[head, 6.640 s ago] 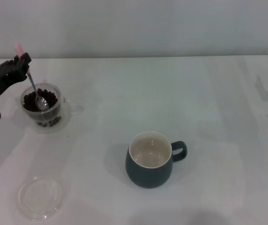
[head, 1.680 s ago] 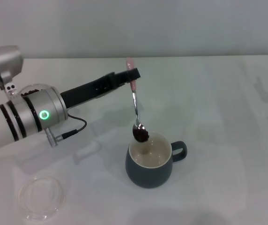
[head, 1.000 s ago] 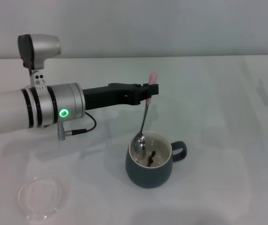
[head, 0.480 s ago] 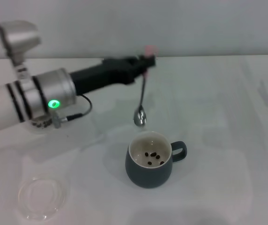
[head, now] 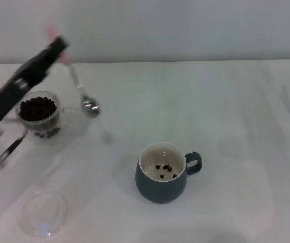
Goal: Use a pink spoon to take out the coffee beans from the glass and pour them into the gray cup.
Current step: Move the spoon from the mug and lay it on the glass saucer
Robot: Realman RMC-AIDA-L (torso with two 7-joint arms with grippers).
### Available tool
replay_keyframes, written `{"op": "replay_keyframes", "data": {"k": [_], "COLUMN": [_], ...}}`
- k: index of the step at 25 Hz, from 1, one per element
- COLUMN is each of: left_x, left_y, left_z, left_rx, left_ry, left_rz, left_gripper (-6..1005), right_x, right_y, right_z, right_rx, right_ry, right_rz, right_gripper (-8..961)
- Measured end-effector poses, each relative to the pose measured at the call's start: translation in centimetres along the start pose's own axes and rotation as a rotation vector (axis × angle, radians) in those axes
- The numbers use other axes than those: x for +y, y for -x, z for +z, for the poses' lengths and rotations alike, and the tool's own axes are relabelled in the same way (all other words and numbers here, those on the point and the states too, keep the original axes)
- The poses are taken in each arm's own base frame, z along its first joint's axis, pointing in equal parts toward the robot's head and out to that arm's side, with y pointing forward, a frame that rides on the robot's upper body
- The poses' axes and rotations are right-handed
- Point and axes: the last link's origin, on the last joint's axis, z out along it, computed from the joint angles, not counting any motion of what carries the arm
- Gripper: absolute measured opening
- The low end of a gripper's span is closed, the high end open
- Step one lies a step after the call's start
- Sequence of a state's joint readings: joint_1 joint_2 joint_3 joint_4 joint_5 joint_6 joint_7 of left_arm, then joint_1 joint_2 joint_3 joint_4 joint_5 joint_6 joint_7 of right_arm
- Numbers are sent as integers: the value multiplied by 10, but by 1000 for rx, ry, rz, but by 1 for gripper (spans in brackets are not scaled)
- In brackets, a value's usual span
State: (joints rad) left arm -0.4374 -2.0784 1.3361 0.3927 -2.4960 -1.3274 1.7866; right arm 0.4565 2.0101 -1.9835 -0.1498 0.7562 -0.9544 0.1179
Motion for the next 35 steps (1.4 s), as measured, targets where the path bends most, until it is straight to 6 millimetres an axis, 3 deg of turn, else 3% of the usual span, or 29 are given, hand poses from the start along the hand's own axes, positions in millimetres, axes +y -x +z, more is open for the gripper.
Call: {"op": "replay_keyframes", "data": {"k": [3, 8, 17, 25, 35], "left_x": [-8, -13, -17, -28, -37], "left_y": [4, 12, 30, 30, 41], "left_z": [-44, -99, -161, -184, -167], "left_rx": [84, 178, 189, 135, -58], "left_ry": [-83, -183, -326, -405, -403], "left_rz": [-53, -113, -201, -278, -242], "left_gripper": [131, 131, 132, 131, 132], "right_x": [-1, -3, 2, 5, 9], "right_y": [-1, -3, -4, -4, 0], "right_z": [-1, -4, -3, -2, 2], "right_rx": [3, 8, 14, 15, 5], "right_ry": [-3, -9, 6, 15, 24], "right_rz": [-7, -7, -10, -8, -7], "right_gripper": [874, 874, 874, 874, 874]}}
